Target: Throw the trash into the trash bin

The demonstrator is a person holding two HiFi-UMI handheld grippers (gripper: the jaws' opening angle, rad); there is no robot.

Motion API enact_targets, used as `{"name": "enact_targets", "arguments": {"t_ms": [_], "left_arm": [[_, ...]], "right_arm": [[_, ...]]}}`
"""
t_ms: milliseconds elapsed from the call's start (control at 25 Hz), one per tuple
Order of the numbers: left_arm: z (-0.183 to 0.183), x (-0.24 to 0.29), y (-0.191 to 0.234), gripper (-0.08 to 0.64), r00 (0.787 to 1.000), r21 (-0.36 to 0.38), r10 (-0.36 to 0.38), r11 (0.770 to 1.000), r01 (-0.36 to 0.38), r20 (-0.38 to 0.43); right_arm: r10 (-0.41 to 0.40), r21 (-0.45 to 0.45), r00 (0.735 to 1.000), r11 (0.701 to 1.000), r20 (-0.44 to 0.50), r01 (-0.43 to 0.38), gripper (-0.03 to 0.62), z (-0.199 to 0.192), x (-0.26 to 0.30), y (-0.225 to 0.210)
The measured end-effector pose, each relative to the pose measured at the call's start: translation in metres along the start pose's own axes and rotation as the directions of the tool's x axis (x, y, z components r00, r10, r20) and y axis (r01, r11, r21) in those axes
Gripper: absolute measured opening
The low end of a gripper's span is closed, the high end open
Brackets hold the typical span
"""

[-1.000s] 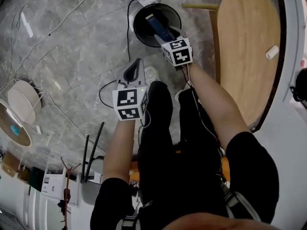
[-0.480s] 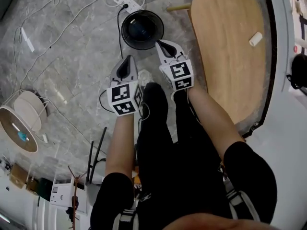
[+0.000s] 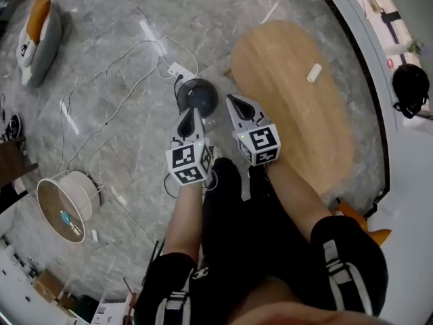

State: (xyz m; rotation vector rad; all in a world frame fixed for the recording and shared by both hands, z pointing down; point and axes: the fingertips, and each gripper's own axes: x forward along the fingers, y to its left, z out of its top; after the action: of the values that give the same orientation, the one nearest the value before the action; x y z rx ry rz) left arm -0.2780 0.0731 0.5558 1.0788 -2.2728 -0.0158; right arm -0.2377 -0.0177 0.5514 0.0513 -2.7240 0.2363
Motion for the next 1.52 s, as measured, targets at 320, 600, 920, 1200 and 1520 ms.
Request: {"name": "enact_targets", "arguments": {"t_ms": [320,600,920,1200,1520], "left_arm": [[0.099,-0.062,-0.085,0.012,0.993,0.083,-0.072,0.995,0.064,0.092],[0.164,-0.101,-0.167,0.012,0.959,0.224,-0.21,0.96,0.165,0.191],[0.181,-0.107,-0.239,0.012,0.918,0.324,-0.359,0.9,0.292,0.17],[0.162,-0.083,-0.308,0.012,0.89,0.364,-0.446,0.848,0.384,0.1],[0.114,-0.047,-0.403,0.013,0.867,0.41,-0.499,0.793,0.45,0.013]], "right_arm": [[-0.097,0.019,0.978,0.995,0.183,0.095,0.011,0.125,-0.109,-0.025],[-0.246,0.032,0.922,0.968,0.3,0.248,0.011,0.181,-0.197,-0.061],[-0.457,0.12,0.818,0.888,0.35,0.445,0.011,0.197,-0.269,-0.115],[-0.591,0.179,0.753,0.806,0.289,0.564,0.011,0.162,-0.319,-0.172],[-0.654,0.236,0.724,0.756,0.219,0.611,0.011,0.111,-0.374,-0.25]]}}
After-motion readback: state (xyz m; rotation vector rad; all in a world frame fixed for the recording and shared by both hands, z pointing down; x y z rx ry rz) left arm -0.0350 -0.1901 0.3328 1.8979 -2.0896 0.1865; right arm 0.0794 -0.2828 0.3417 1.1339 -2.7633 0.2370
